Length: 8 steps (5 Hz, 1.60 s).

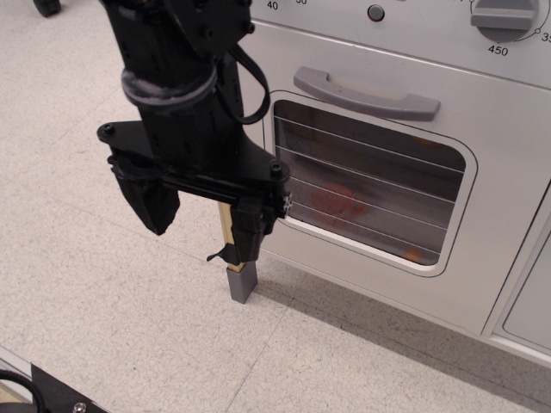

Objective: Open oven

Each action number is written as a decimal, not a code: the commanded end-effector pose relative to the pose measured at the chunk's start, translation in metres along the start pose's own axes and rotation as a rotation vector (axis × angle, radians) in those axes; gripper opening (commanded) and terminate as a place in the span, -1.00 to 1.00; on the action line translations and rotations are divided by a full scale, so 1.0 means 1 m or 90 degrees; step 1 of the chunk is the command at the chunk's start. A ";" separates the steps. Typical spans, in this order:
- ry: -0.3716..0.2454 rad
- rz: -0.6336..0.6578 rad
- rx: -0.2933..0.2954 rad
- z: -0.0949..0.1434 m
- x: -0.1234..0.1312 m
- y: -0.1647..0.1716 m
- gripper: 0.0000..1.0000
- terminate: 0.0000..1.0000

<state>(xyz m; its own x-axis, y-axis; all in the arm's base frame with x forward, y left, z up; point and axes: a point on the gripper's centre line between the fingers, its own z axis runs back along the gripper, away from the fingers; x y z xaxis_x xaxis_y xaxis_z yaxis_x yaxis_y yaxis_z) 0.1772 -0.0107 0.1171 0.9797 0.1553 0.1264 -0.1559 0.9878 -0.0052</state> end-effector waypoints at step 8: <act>-0.138 0.835 -0.179 -0.032 0.170 -0.015 1.00 -1.00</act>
<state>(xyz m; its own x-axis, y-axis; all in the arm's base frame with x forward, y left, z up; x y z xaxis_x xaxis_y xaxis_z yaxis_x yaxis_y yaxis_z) 0.3475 -0.0129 0.0883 0.0872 0.9960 0.0180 -0.9163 0.0873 -0.3908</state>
